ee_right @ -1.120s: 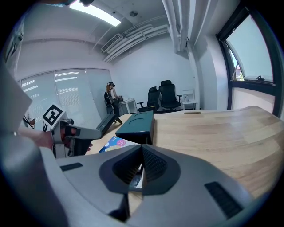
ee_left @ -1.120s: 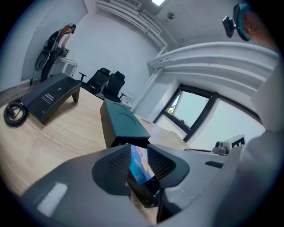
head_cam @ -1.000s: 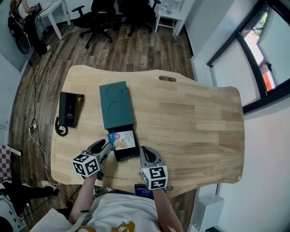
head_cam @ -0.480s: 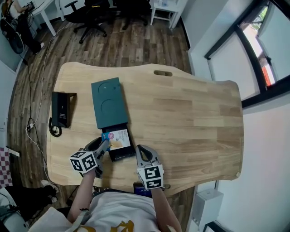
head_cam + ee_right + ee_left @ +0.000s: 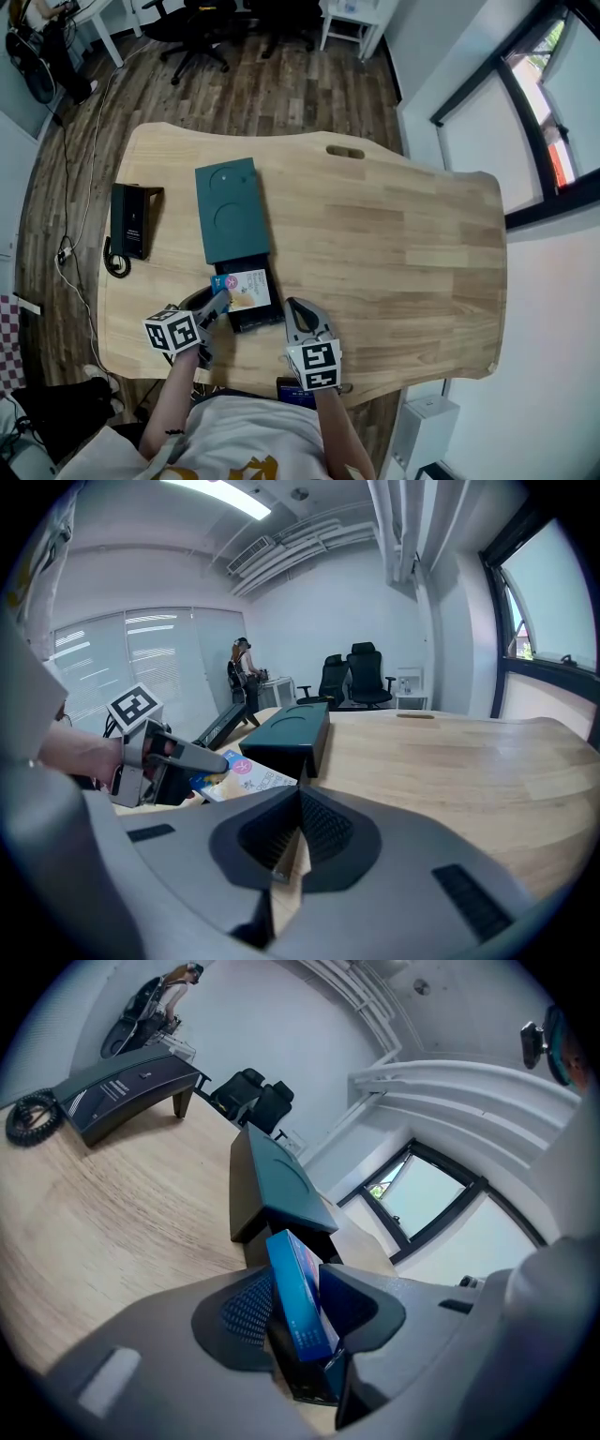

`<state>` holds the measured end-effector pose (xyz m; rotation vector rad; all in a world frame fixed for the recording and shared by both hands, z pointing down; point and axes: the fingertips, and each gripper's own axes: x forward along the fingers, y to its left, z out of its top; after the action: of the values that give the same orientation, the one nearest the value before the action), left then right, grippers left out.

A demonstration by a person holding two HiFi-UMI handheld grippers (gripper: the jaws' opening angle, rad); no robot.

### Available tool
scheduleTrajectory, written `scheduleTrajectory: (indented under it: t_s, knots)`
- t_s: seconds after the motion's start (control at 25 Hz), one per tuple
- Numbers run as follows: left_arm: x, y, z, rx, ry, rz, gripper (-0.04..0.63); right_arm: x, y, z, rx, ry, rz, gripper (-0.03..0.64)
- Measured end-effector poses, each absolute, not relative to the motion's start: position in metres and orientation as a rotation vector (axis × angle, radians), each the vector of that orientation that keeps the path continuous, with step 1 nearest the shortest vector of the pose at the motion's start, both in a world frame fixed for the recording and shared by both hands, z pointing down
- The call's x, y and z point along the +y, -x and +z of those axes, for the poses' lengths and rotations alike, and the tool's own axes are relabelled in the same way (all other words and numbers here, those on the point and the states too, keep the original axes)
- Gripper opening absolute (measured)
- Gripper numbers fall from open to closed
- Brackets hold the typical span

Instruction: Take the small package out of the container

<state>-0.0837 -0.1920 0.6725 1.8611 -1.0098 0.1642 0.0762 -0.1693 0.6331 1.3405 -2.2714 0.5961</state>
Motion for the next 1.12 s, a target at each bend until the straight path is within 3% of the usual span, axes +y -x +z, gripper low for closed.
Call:
scheduleTrajectory:
  t_s: [1.12]
  knots:
    - [-0.172,0.085,0.633,-0.877,-1.821,-0.066,0.095,-0.151,-0.064,0.598,-2.322,-1.407,0.563,0.003]
